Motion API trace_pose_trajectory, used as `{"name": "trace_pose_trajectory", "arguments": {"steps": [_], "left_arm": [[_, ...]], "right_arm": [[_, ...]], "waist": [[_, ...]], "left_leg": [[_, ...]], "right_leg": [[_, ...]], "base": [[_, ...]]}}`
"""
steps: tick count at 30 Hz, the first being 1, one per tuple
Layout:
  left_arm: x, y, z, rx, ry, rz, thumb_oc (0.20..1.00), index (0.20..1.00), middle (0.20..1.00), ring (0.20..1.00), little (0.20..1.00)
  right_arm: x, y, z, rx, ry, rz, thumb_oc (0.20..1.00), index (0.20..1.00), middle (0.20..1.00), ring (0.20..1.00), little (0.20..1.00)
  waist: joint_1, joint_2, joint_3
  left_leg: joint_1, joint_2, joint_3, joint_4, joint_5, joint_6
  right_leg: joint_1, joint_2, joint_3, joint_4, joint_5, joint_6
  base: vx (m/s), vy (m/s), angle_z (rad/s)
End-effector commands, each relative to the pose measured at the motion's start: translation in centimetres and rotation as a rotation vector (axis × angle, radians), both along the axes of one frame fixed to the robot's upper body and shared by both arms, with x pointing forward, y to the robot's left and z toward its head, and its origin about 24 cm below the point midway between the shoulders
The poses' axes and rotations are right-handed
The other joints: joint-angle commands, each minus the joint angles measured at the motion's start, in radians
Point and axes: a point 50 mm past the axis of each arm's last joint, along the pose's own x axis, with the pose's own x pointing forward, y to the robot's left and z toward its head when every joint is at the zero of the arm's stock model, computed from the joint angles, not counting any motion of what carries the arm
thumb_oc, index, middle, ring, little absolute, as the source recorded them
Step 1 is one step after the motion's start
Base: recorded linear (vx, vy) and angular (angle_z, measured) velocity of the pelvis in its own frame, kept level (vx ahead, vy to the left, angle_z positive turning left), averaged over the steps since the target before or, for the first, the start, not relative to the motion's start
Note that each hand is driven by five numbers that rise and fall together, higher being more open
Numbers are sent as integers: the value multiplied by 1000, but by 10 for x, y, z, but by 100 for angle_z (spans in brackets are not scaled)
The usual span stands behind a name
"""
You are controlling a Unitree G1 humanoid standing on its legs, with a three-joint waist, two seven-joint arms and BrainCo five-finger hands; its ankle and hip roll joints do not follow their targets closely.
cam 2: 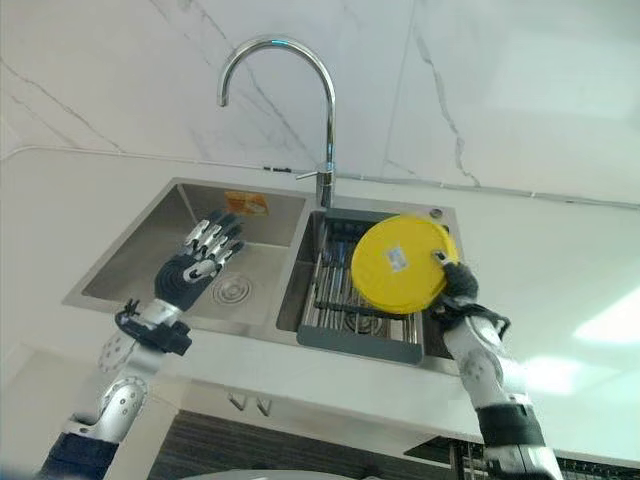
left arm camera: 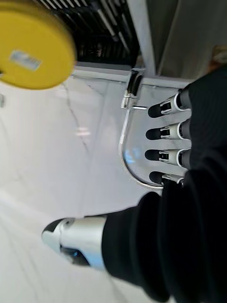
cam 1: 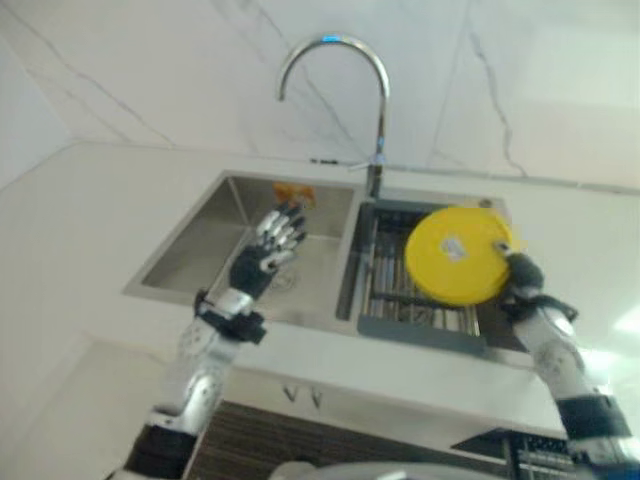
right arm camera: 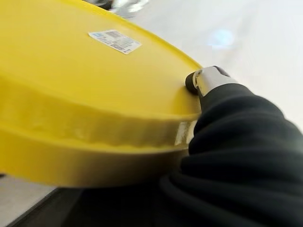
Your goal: Place the dishes in the dishwasher.
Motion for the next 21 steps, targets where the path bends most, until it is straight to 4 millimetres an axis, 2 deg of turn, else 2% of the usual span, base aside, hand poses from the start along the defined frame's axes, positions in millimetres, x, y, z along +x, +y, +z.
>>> {"name": "trace_pose_trajectory", "arguments": {"steps": [1,5,6,7,8,9,11,13,17,18,20,21], "left_arm": [[-5,8,43,-4,-250,24,1000,1000,1000,1000,1000],[-14,16,48,-39,-319,80,1000,1000,1000,1000,1000],[-17,19,50,-29,-340,109,1000,1000,1000,1000,1000],[-19,20,52,-27,-359,134,1000,1000,1000,1000,1000],[-20,19,53,-33,-370,138,1000,1000,1000,1000,1000],[-21,18,55,-27,-387,132,1000,1000,1000,1000,1000],[-21,19,57,-17,-402,119,1000,1000,1000,1000,1000],[-20,18,60,3,-425,87,1000,1000,1000,1000,1000],[-21,13,65,86,-451,61,1000,1000,1000,1000,1000],[-21,12,64,110,-447,55,1000,1000,1000,1000,1000],[-22,12,64,137,-436,56,1000,1000,1000,1000,1000],[-24,14,66,176,-449,66,1000,1000,1000,1000,1000]], "right_arm": [[9,-2,58,39,-336,27,200,200,200,200,200],[1,0,66,124,-417,69,200,200,200,200,200],[0,1,68,129,-430,89,200,200,200,200,200],[-1,3,72,128,-456,106,200,200,200,200,200],[-3,4,73,130,-477,110,200,200,200,200,200],[-8,3,75,132,-510,104,200,200,200,200,200],[-12,1,76,143,-541,89,200,200,200,200,200],[-24,-2,76,171,-586,62,200,200,200,200,200],[-35,0,74,166,-600,66,200,200,200,200,200],[-37,1,74,169,-598,61,200,200,200,200,200],[-39,1,74,186,-599,54,200,200,200,200,200],[-36,2,77,235,-616,75,200,200,200,200,200]], "waist": [[-8,-23,-1],[0,-22,13],[7,-34,23],[16,-54,35],[18,-61,41],[4,-62,46],[-20,-54,49],[-60,-56,59],[-96,-50,83],[-103,-46,90],[-95,-43,97],[-82,-32,101]], "left_leg": [[6,42,24,1,-64,-29],[13,29,-71,12,-64,-31],[2,6,-104,81,-98,-26],[-45,-41,-146,214,-137,-9],[-64,-65,-170,247,-156,5],[-51,-79,-162,214,-180,23],[-12,-72,-126,151,-174,31],[37,-88,-139,73,-173,41],[69,-152,-193,30,-182,63],[80,-153,-190,11,-171,66],[90,-155,-157,1,-177,74],[67,-155,-107,1,-164,104]], "right_leg": [[32,-31,30,6,-108,45],[18,-15,85,6,-113,37],[14,-24,108,6,-107,36],[6,-40,127,6,-91,35],[-2,-44,140,6,-79,36],[-20,-53,147,6,-57,48],[-44,-67,148,6,-31,68],[-127,-120,170,27,41,117],[-206,-152,222,66,97,124],[-228,-148,216,81,99,125],[-238,-123,137,131,84,130],[-234,-65,74,271,-3,98]], "base": [[-32,-45,-1],[-107,46,-9],[-258,145,-35],[-295,194,-72],[-321,325,-107],[-255,346,-131],[-204,318,-84],[-212,346,-13],[-126,376,-22],[-101,329,-38],[-257,231,-31],[-405,182,-107]]}}
